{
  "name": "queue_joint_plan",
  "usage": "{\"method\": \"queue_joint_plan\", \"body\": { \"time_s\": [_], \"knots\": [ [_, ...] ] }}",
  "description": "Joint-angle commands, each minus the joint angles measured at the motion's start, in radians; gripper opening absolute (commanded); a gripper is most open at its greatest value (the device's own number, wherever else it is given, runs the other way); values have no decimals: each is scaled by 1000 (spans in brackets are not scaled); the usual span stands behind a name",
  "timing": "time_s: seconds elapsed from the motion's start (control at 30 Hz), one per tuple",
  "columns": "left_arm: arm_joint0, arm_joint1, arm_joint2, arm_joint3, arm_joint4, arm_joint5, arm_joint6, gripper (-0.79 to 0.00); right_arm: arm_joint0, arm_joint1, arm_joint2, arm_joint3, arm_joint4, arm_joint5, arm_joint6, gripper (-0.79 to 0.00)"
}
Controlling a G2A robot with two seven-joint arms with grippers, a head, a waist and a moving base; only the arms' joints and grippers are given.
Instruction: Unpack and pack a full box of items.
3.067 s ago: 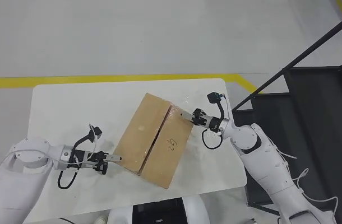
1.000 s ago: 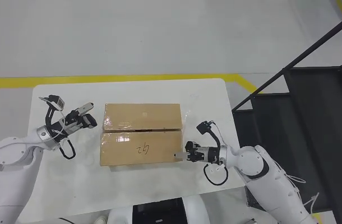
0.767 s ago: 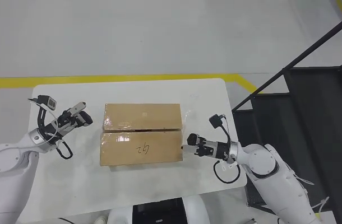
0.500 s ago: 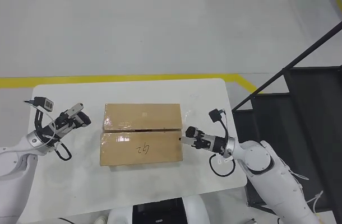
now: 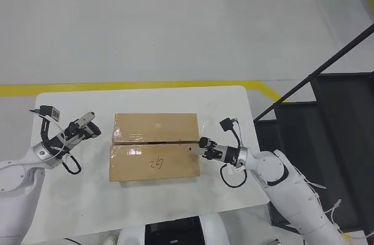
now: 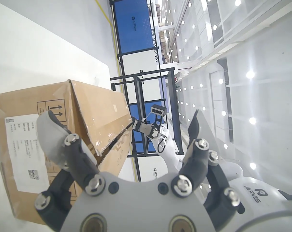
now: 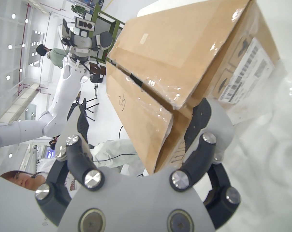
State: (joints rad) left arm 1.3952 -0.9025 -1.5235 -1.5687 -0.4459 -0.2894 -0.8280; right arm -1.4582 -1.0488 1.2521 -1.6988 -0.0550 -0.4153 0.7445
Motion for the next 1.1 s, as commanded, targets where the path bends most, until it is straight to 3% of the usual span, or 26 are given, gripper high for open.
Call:
{"method": "queue_joint_plan", "body": {
  "time_s": [0.0, 0.57, 0.87, 1.07],
  "knots": [
    [3, 0, -3, -2, 2, 1, 2, 0, -6, 4, 2, -6, 19, -3, 54, 0],
    [18, -8, -14, -19, 2, 5, 23, 0, -87, 42, 33, -132, 423, -91, 516, 0],
    [14, -13, -12, -15, 1, 5, 21, 0, -107, 49, -50, -173, 309, -71, 582, 0],
    [9, -15, -9, -7, 2, 4, 15, 0, -100, 41, -135, -169, 112, -35, 473, 0]
  ]
}}
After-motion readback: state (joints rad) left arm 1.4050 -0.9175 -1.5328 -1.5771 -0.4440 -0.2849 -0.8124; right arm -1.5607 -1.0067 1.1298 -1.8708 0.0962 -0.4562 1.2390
